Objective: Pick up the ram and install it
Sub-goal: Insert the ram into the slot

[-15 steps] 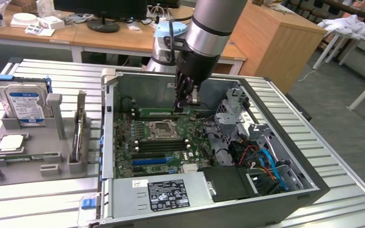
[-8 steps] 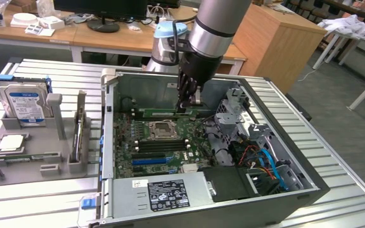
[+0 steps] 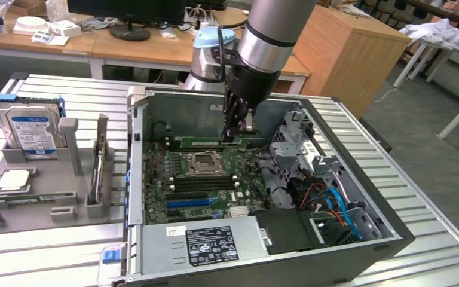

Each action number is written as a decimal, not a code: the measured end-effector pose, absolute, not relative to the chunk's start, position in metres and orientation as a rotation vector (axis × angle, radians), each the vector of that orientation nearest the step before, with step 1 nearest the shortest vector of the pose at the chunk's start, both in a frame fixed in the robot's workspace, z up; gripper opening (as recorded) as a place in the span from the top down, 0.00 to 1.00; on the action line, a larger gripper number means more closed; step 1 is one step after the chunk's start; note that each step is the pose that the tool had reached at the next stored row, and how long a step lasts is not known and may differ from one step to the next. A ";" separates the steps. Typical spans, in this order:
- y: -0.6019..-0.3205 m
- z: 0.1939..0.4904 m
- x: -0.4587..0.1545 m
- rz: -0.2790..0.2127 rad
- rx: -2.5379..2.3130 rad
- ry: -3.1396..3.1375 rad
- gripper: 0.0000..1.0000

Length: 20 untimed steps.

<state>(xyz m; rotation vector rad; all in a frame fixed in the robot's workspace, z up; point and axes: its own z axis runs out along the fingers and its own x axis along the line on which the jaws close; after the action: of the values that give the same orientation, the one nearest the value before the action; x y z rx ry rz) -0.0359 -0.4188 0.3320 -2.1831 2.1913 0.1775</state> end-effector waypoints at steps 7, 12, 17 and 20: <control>-0.419 0.328 -0.036 0.177 -2.183 2.191 0.88; -0.419 0.324 -0.036 0.177 -2.183 2.191 0.88; -0.419 0.317 -0.036 0.177 -2.183 2.191 0.88; -0.419 0.312 -0.036 0.177 -2.183 2.191 0.88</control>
<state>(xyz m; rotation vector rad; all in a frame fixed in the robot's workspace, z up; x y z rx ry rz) -0.0359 -0.4189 0.3124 -2.1830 2.1912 0.1772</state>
